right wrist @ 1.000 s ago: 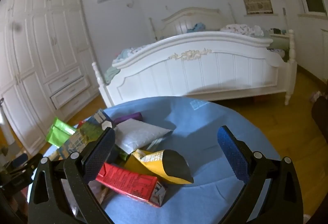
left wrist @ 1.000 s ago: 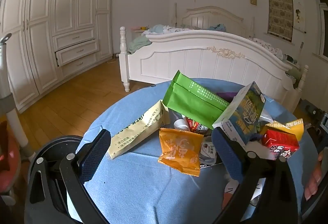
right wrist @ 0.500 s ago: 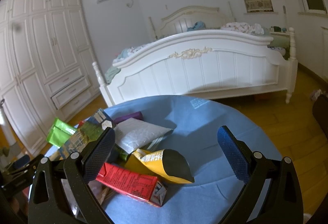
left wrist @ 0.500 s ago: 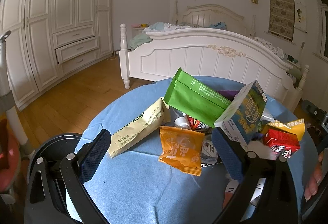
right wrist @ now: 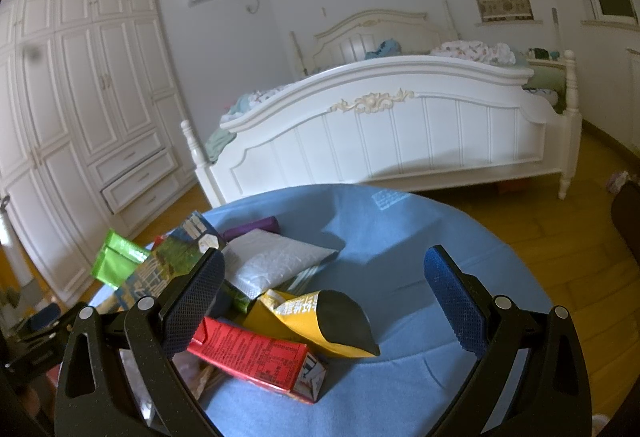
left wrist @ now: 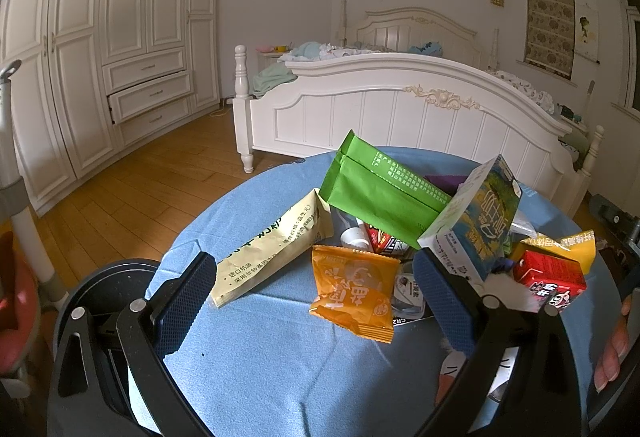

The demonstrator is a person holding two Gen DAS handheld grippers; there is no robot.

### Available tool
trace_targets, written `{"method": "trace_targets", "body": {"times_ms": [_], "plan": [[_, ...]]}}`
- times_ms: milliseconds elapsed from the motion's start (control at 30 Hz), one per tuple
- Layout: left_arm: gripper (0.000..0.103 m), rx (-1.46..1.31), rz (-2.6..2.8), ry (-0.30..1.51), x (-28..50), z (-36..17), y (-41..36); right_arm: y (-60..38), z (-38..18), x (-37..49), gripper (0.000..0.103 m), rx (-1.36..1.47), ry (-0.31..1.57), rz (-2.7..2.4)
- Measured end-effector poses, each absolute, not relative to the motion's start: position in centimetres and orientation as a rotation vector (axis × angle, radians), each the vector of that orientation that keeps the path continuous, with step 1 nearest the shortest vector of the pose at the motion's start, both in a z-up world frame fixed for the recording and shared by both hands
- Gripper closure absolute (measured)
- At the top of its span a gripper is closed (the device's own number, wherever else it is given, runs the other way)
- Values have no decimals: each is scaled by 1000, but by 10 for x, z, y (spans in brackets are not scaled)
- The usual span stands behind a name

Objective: Collect trash

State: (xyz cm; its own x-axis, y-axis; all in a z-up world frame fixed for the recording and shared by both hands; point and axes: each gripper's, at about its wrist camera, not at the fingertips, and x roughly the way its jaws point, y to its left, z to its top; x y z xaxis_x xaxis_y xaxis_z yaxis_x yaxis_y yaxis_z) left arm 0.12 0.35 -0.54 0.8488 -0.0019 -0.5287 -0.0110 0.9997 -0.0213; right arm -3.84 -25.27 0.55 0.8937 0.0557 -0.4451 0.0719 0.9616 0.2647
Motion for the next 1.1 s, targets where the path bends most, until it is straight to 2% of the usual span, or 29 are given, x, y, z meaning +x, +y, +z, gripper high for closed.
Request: {"method": "trace_targets", "body": {"times_ms": [533, 667, 767, 900, 1100], "plan": [[5, -31, 6, 558, 1, -6, 5, -254, 5, -37, 5, 285, 471, -8], [5, -103, -66, 579, -2, -6, 28, -252, 7, -33, 5, 281, 480, 75], [5, -55, -130, 619, 1, -4, 53, -229, 35, -17, 5, 151, 513, 257], [5, 125, -158, 716, 26, -9, 65, -153, 63, 25, 5, -194, 653, 455], [6, 243, -272, 805, 53, -29, 72, -42, 48, 50, 5, -633, 760, 629]]}}
